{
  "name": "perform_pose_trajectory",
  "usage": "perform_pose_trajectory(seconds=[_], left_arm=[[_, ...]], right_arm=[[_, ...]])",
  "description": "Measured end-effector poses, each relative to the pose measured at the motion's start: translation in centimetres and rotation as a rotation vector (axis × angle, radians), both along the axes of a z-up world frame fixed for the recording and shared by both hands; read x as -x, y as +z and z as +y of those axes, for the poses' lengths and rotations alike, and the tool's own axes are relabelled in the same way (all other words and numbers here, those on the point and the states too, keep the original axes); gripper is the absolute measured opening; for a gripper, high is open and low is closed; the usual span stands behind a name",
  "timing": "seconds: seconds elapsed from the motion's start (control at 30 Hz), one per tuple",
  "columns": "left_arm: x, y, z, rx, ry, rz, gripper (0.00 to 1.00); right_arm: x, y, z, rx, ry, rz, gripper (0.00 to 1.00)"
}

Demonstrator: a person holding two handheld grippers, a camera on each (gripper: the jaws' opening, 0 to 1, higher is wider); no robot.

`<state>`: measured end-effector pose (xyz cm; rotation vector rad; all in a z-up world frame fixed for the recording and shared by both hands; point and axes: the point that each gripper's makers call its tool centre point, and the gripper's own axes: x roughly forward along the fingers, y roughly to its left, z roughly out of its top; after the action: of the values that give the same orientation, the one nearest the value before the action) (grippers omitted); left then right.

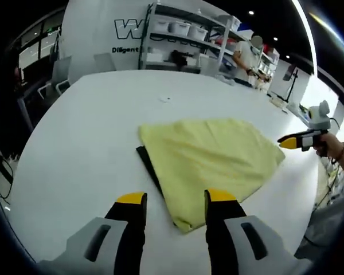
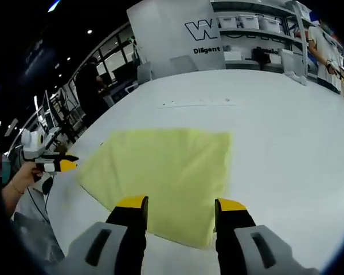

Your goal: Fold the garment on the visible template until the final outline fits inside the template.

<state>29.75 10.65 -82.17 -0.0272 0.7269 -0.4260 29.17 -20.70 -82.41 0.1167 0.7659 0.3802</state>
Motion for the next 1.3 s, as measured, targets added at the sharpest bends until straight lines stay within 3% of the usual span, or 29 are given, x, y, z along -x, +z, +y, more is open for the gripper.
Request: perform_pose_trajectory(seconds=[0.2, 0.37, 0.53, 0.77, 0.87, 1.07, 1.13, 1.3], left_arm=[[2.2, -1.4, 0.4, -0.026, -0.020, 0.038, 0.34], [2.5, -2.9, 0.3, -0.041, -0.043, 0.069, 0.28], [2.5, -2.9, 0.3, -0.043, -0.044, 0.071, 0.26], [3.1, -3.2, -0.6, -0.044, -0.108, 0.069, 0.15], [3.3, -3.4, -0.7, -0.048, -0.133, 0.075, 0.10], [3.3, -3.4, -0.6, -0.103, -0.212, 0.046, 0.04], [3.3, -3.5, -0.5, -0.146, -0.270, 0.027, 0.03], [3.5, -3.2, -0.3, -0.170, -0.330, -0.008, 0.02]], right_arm=[[1.4, -0.7, -0.5, 0.020, 0.002, -0.011, 0.41], [2.2, -1.7, -0.8, 0.026, -0.003, 0.010, 0.40], [2.6, -2.1, -0.9, 0.034, 0.005, 0.010, 0.38], [3.0, -2.6, -1.7, 0.054, -0.002, 0.023, 0.30], [2.9, -2.8, -1.8, 0.060, -0.003, 0.021, 0.22], [2.7, -3.1, -2.5, 0.096, -0.001, 0.019, 0.09], [2.7, -3.1, -2.6, 0.107, 0.004, 0.017, 0.01], [2.4, -3.1, -3.2, 0.100, -0.001, 0.024, 0.00]])
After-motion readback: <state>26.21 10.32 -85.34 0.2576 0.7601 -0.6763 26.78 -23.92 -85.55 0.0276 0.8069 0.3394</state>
